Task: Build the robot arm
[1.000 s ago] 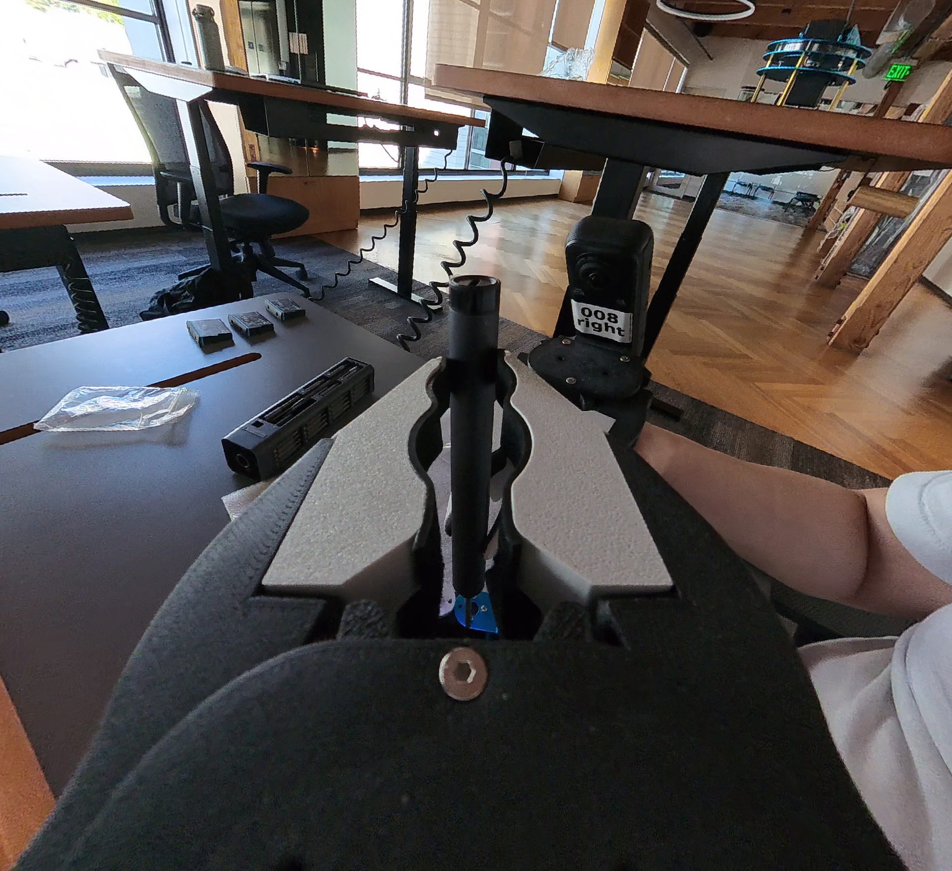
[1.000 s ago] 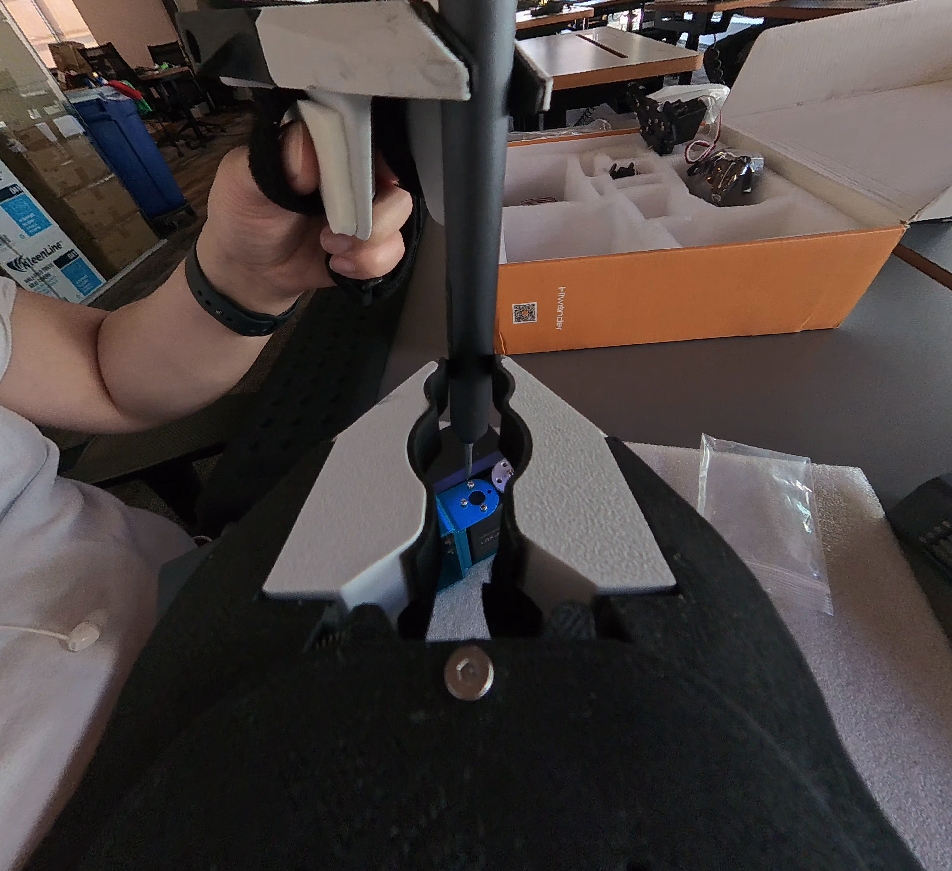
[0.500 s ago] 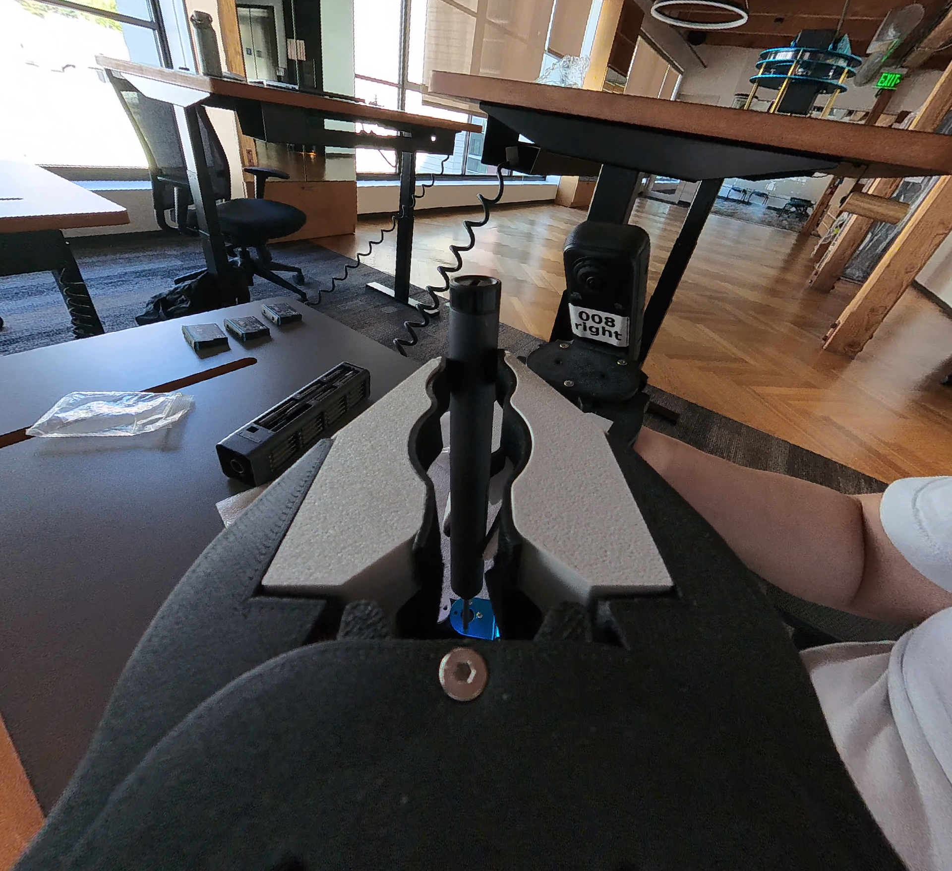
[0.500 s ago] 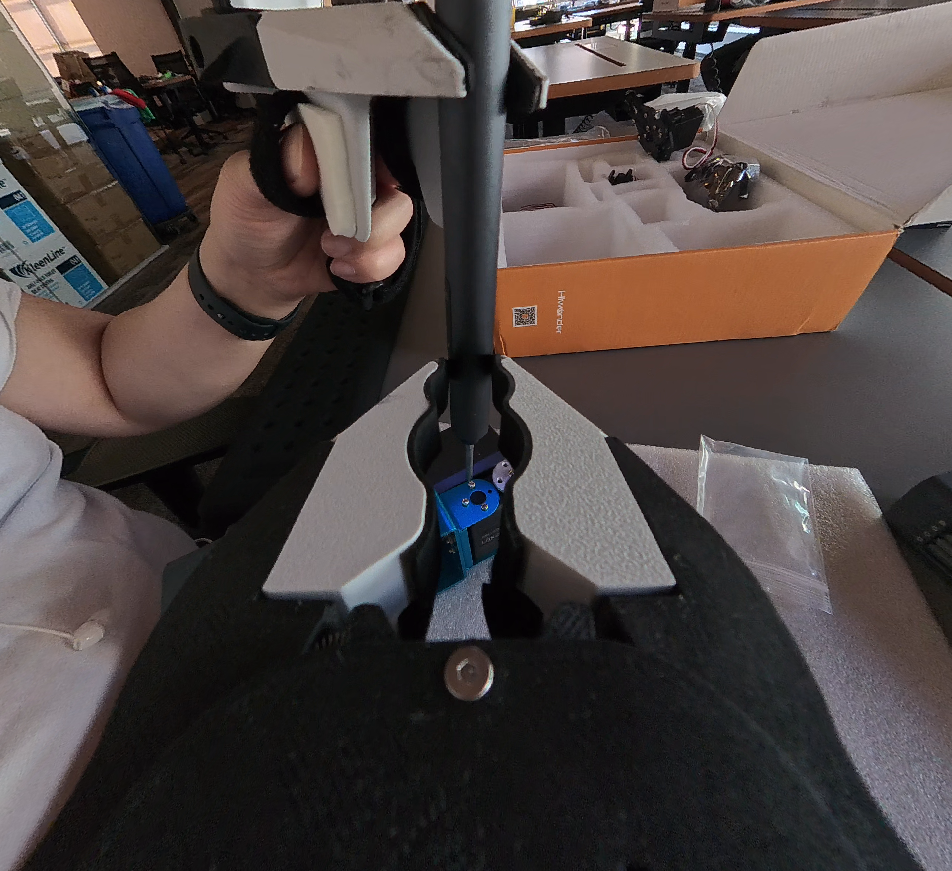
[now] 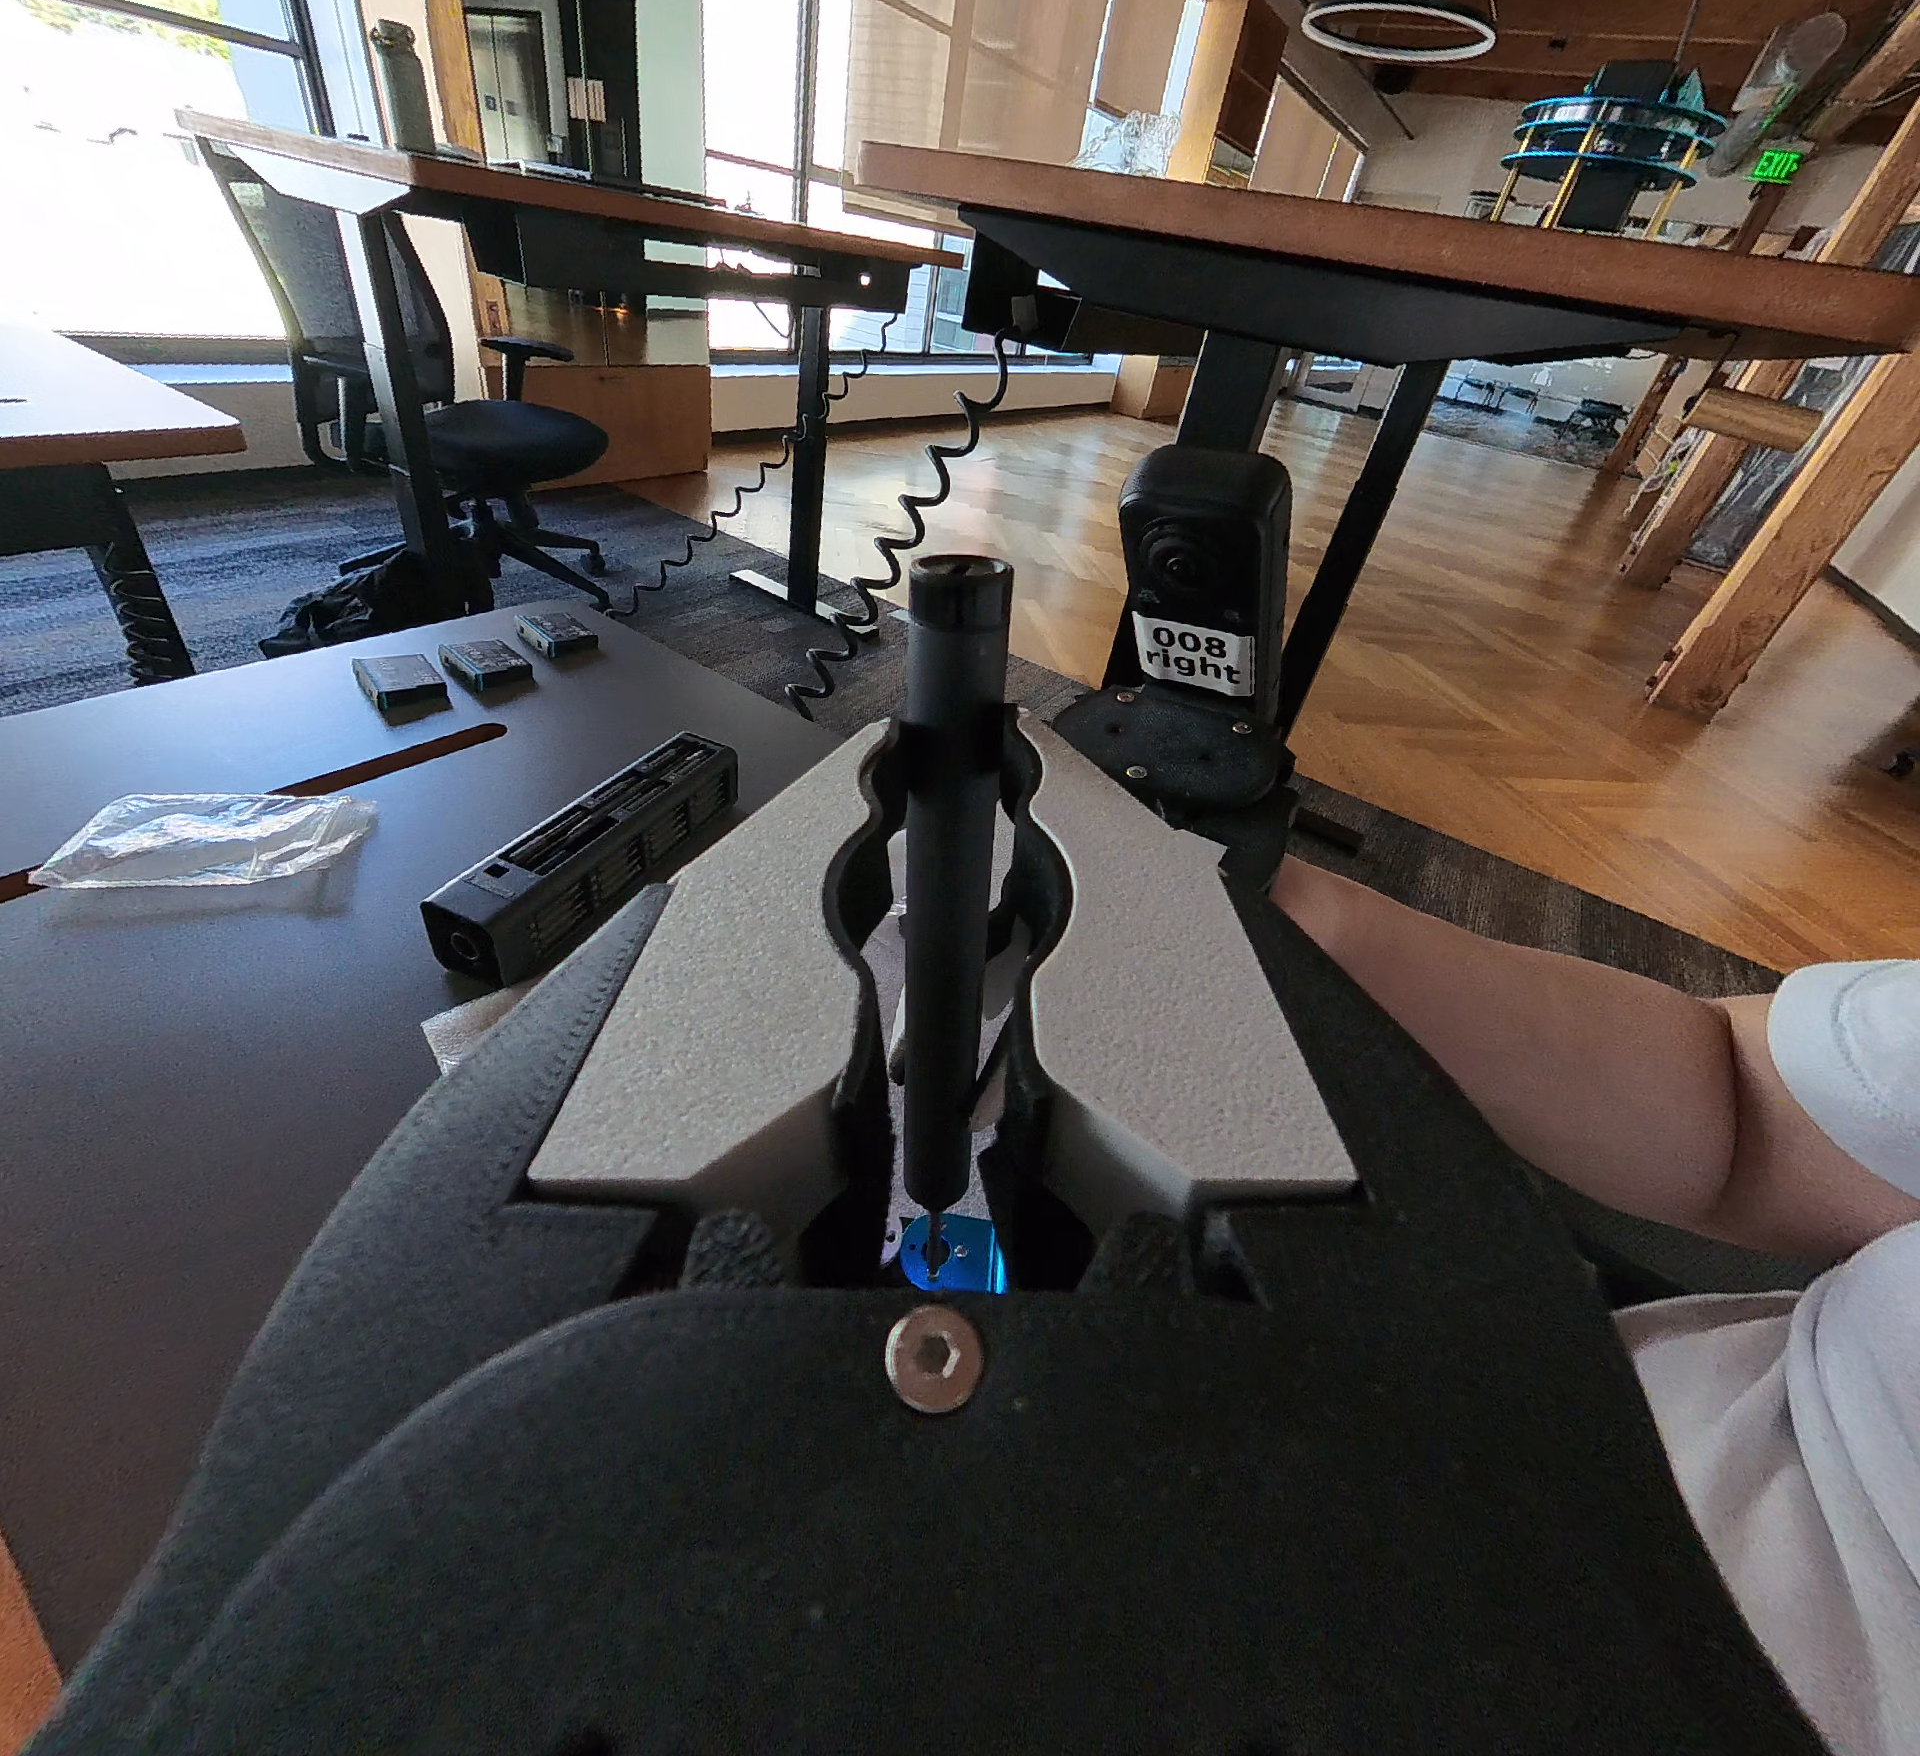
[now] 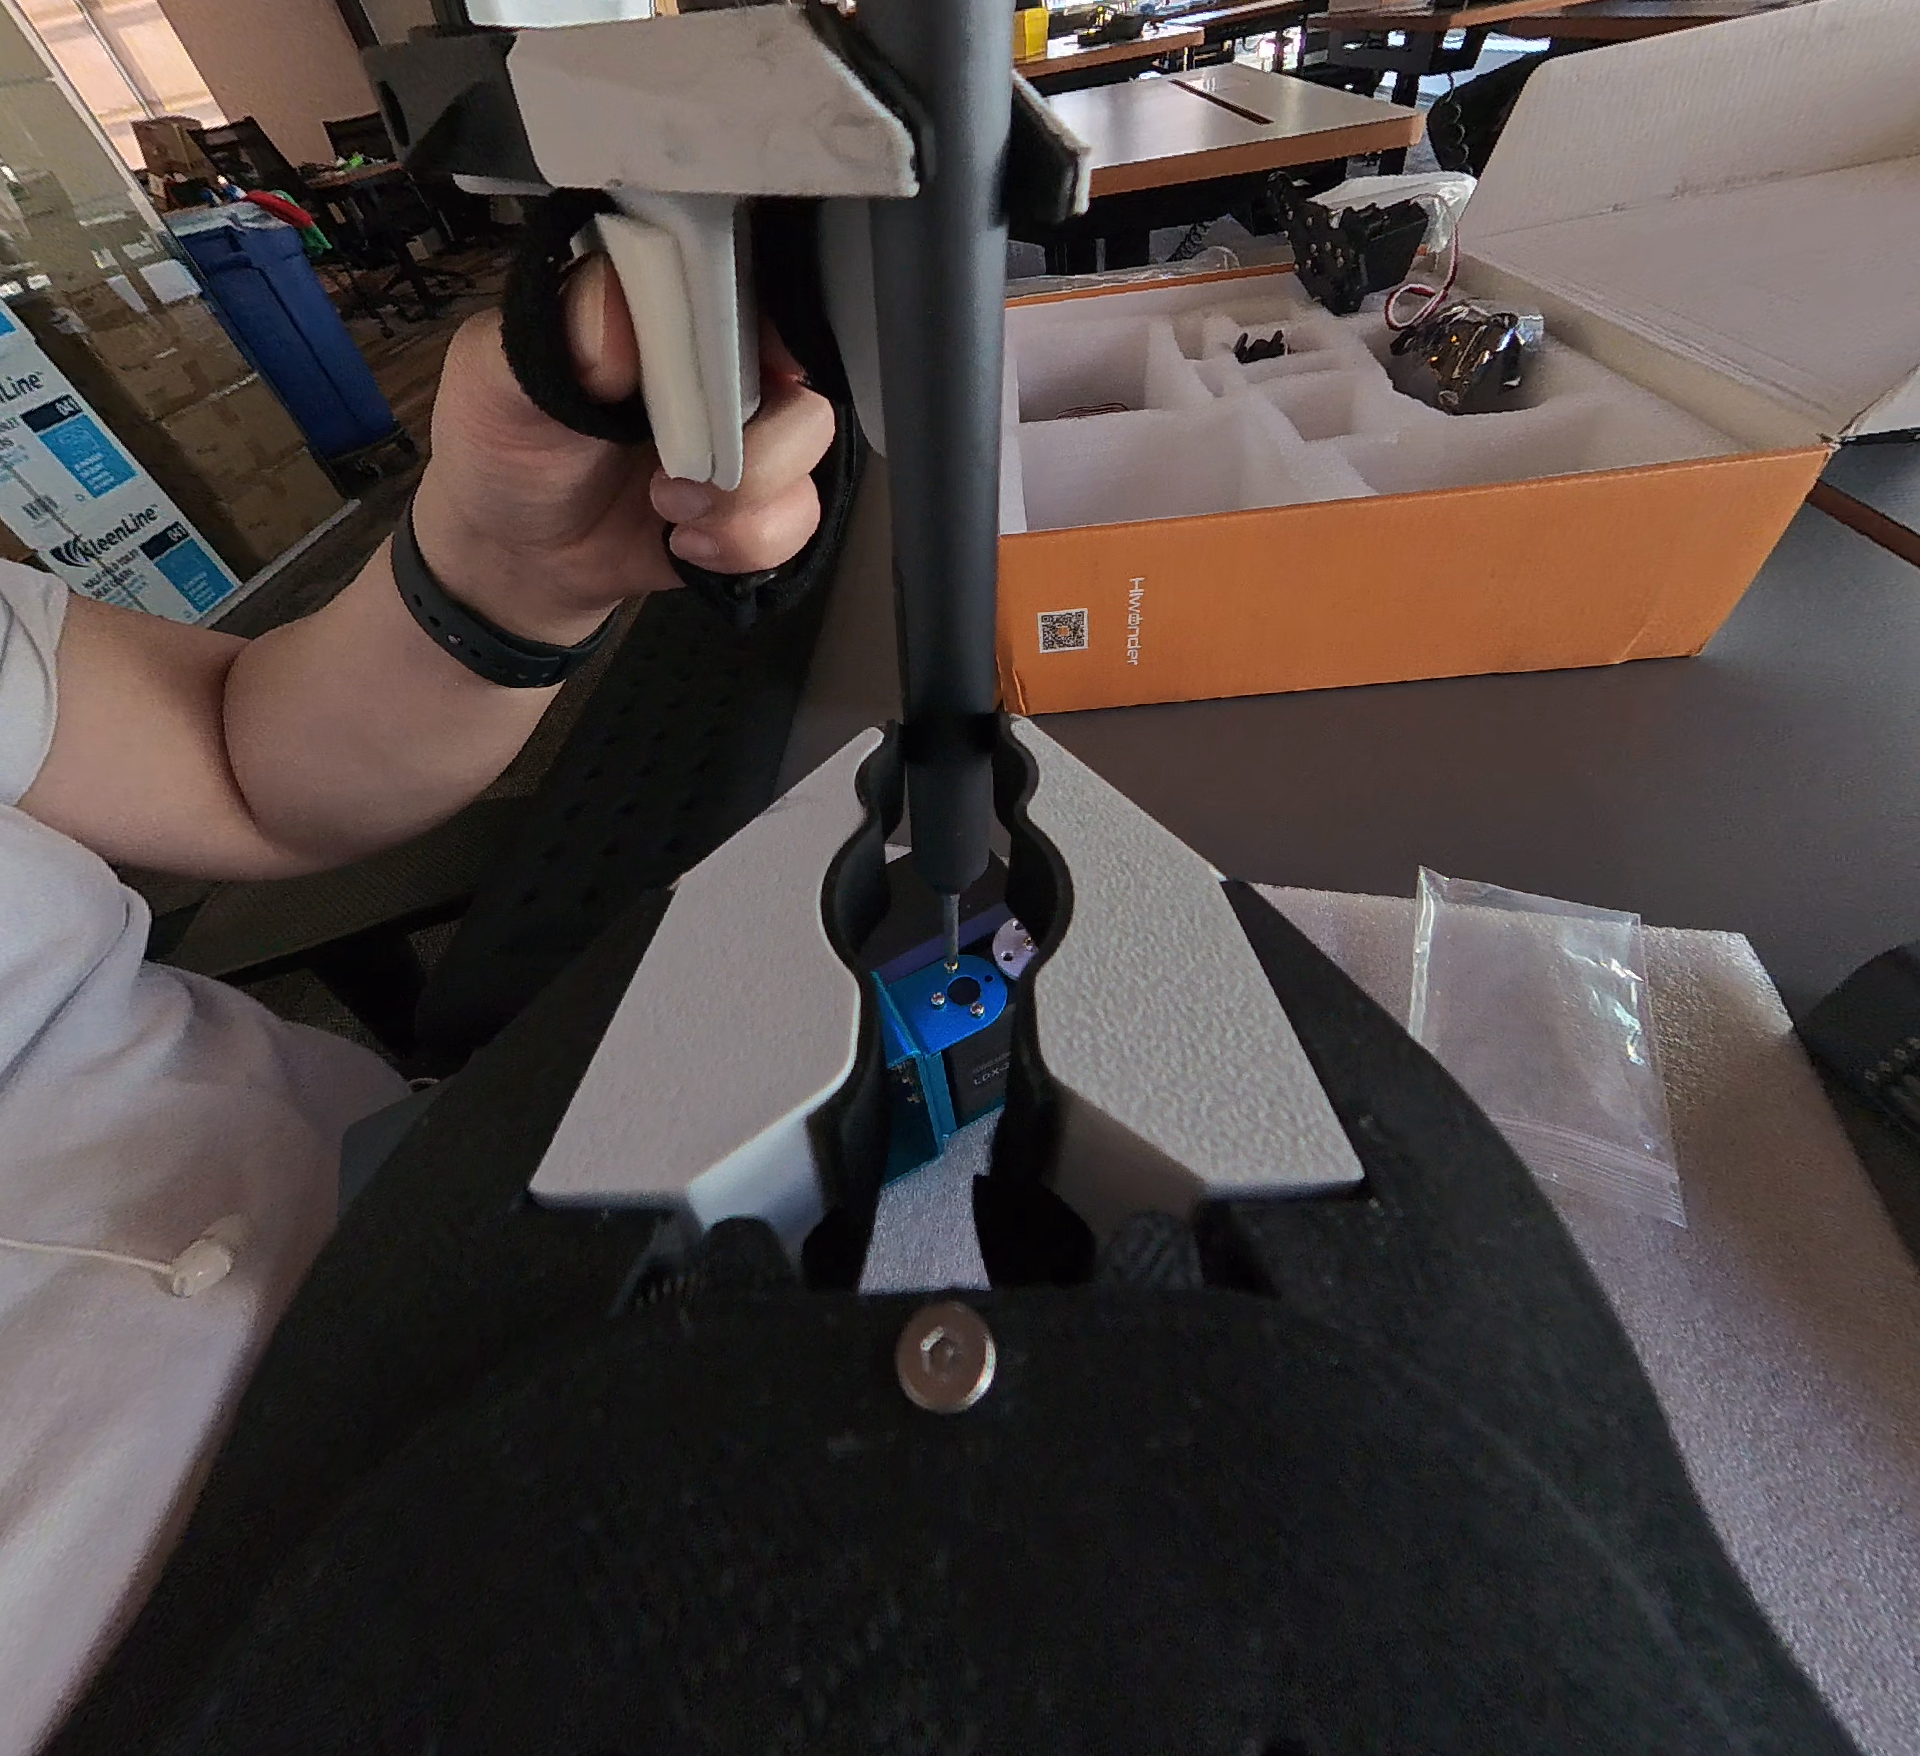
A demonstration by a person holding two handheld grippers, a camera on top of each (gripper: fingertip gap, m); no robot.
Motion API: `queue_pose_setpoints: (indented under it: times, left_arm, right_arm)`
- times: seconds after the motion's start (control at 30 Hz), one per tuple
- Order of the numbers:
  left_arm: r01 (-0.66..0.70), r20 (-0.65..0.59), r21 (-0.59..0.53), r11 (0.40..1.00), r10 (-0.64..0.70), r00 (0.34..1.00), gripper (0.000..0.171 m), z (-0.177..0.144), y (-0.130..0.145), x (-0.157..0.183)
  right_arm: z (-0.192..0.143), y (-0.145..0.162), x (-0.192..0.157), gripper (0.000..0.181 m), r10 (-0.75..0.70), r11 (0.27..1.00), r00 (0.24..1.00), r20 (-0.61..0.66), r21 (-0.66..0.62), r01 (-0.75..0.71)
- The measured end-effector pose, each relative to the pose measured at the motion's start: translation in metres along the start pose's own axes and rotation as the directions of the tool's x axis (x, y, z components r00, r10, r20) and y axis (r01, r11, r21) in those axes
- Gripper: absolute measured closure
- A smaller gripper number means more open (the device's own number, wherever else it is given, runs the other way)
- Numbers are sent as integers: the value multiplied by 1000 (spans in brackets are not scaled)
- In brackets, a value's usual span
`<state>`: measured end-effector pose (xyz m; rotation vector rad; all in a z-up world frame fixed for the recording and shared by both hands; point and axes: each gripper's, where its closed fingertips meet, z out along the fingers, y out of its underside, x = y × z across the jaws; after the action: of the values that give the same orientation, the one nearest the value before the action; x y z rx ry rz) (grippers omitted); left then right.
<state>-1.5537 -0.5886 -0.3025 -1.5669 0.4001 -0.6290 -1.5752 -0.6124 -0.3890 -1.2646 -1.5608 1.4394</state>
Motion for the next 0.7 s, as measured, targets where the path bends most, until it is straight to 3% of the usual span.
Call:
queue_pose_setpoints:
  times: [0.7]
  left_arm:
    - [-37, 19, 33, 999, 36, 999, 156, -15, 0, 7]
  right_arm:
    - [-2, -3, -12, 158, -36, 998, 992, 117, 63, 29]
